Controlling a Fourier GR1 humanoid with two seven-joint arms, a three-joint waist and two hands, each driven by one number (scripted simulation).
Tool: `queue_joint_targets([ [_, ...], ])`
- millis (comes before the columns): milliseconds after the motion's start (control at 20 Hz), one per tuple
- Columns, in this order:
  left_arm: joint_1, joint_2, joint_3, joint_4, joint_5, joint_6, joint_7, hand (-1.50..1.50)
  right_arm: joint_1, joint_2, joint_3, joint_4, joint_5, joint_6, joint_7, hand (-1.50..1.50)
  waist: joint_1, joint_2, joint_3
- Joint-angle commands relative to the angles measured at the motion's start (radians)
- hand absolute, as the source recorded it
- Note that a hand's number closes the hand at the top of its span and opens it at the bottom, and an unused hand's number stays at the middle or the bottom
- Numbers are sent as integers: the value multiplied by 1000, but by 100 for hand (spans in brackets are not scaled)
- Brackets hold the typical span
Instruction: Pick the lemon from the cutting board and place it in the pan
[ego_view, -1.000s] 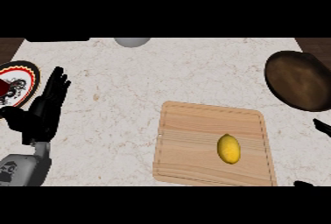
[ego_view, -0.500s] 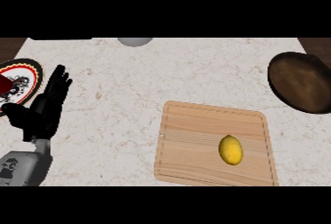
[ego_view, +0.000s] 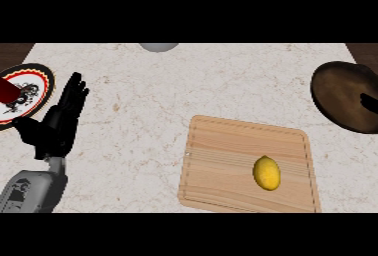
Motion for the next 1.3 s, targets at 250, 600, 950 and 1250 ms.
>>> queue_joint_targets([
  [250,-2,-17,40,28,-30,-33,-10,0,-117,184,219,-32,136,49,136,-150,-4,0,1],
  [600,-26,-28,69,9,-42,-37,39,0,-143,286,297,-44,245,76,325,-150,-7,-1,1],
  [950,1,-64,64,5,-74,-50,19,0,-56,299,244,2,324,161,284,-150,-14,-2,1],
  [1250,-15,-74,86,3,-94,-67,34,0,-169,399,250,208,356,242,192,-150,-7,-1,1],
])
